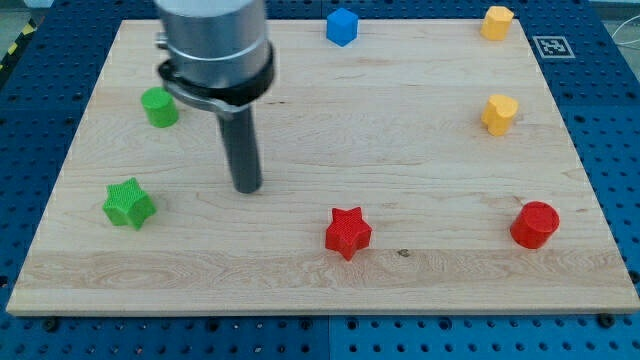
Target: Move green star slightly down
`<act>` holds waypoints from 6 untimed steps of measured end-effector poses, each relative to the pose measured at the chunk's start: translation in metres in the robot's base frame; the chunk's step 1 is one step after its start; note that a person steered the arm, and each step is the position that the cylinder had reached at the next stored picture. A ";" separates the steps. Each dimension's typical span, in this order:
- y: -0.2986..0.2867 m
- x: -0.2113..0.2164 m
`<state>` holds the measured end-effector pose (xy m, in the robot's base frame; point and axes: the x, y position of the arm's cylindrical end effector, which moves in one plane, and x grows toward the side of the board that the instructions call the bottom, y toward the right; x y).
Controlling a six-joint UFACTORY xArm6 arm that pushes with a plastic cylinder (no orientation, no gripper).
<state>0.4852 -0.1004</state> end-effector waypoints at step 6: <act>-0.115 0.031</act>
